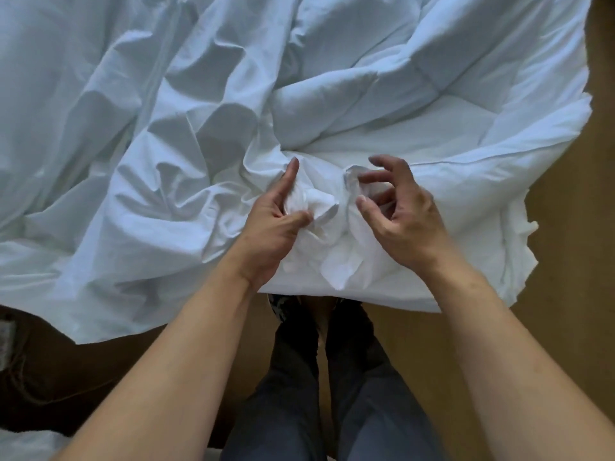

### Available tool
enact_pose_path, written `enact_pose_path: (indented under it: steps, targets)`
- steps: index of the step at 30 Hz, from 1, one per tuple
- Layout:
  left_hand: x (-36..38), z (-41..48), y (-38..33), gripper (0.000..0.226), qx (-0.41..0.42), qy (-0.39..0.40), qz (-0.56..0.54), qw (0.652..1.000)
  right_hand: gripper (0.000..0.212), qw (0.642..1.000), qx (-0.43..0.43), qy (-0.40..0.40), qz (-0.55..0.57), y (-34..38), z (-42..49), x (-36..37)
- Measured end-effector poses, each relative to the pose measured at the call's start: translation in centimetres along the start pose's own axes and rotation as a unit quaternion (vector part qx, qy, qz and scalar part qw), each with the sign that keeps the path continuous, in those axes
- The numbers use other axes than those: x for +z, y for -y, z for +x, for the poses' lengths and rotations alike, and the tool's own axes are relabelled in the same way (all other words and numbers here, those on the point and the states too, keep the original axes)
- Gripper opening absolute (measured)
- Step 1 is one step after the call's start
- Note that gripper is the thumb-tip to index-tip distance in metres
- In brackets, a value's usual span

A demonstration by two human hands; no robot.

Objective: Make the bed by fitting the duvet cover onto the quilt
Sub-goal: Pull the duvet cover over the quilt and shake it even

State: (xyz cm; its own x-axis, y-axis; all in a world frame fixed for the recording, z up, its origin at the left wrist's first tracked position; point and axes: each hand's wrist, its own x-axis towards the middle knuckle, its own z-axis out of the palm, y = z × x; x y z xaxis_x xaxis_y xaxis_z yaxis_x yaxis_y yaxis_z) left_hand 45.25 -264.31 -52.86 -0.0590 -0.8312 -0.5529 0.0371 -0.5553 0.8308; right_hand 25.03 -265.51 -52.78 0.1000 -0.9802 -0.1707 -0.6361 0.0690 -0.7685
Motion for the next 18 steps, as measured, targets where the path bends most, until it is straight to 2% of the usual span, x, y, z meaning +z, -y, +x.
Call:
enact_pose_path:
  steps: [3,5,7,8,10,12,15,18]
  targets:
    - [0.6,0.4,0.2,0.077,-0.008,-0.018,-0.011,1.000,0.056,0.973,-0.019,-0.043,-0.225,-1.7,1.5,-0.4]
    - [1.0,0.7,0.5,0.077,-0.009,-0.030,-0.015,0.999,0.050,0.952,0.008,0.002,-0.307,-2.4,2.2,-0.9]
    - [1.3,0.9,0.8,0.076,-0.002,-0.043,-0.017,0.999,0.030,0.968,0.016,0.063,-0.241,-2.8,2.6,-1.3]
    - [1.4,0.9,0.8,0.075,0.001,-0.049,-0.021,0.999,0.031,0.980,0.020,0.084,-0.181,-2.7,2.7,-1.6]
    - [1.3,1.0,0.9,0.072,-0.001,-0.058,-0.037,0.998,0.049,0.990,0.033,0.123,-0.068,-2.2,3.0,-2.2]
    - [1.3,0.8,0.9,0.069,-0.002,-0.055,-0.049,0.997,0.051,0.983,0.040,0.179,0.014,-1.2,3.4,-2.4]
    - [1.4,0.6,1.2,0.066,0.013,-0.056,-0.053,0.997,0.046,0.961,0.049,0.269,0.044,-0.3,4.4,-2.0]
    - [2.0,0.3,1.5,0.069,0.043,-0.078,-0.046,0.995,0.044,0.947,0.069,0.301,0.091,0.0,5.4,-1.4]
